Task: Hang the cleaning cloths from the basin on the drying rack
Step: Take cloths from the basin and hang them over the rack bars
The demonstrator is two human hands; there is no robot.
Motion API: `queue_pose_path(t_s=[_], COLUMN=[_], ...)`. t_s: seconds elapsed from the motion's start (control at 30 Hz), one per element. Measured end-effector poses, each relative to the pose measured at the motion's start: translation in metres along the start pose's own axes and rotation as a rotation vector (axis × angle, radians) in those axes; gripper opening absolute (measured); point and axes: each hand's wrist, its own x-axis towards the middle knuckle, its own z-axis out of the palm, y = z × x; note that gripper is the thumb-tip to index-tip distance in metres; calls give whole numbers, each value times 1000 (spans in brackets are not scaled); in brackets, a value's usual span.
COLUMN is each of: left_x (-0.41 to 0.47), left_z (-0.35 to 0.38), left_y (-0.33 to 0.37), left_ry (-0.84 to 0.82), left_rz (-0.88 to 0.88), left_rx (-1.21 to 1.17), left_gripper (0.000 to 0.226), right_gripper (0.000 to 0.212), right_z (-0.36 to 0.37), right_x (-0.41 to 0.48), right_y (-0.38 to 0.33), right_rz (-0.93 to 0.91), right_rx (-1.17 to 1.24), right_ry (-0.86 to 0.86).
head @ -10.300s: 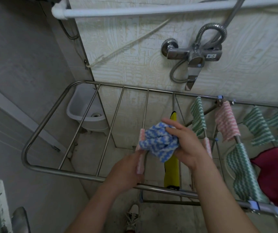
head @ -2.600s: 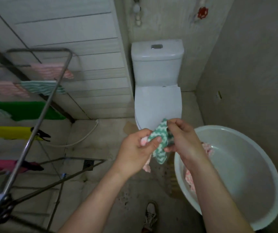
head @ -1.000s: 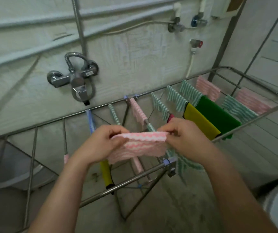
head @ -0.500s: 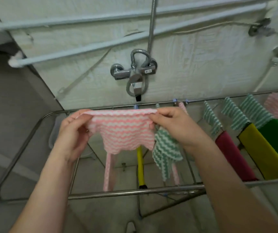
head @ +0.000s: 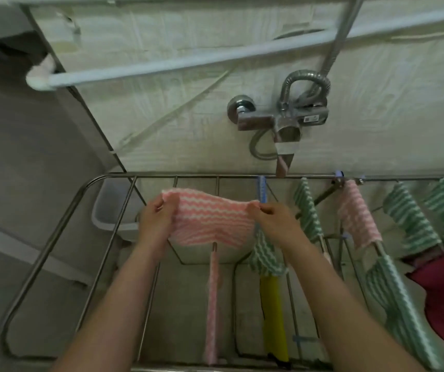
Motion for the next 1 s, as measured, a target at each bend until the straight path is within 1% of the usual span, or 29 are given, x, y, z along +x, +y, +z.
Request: queue_pose_path(t_s=[0.13,0.2,0.3,0.37,0.43,0.5,0.6,0.67,0.7,0.77,0.87,0.93,1.0], left_x=[29,42,57,71,86,99,117,124,125,128,130,120,103], left_z=[6,9,12,18,26,34,44,50,52,55,55,54,53], left_y=[-10,-8,-4,-3,-7,-11,-18,-21,-21,-20,-24,-25,-27], left_ry=[4,19,45,61,55,27,39,65,81,107,74,24,-28], left_rz=[9,45,128,148,139,118,95,91,84,63,51,99,197], left_rx=[81,91,136,201,350,511,620,701,730,768,784,752,747], left_gripper=[20,23,26,24,22,30,36,35,35,36,34,41,49], right_gripper=[48,51,45,39,38,38,33,29,27,34,38,40,43], right_z=[11,12,6,7,13,20,29,33,35,40,44,45,47], right_x=[38,52,69,85,99,110,125,131,134,141,146,144,139], right_y=[1,0,-1,2,5,5,2,-3,-4,-7,-7,-4,0], right_rz=[15,21,69,112,138,149,154,153,148,156,137,87,35], right_rx=[-54,-32,9,0,-88,-232,-480,-576,-589,-593,-606,-615,-655], right_ry=[-14,-39,-71,-43,7,32,48,56,60,100,150,165,157])
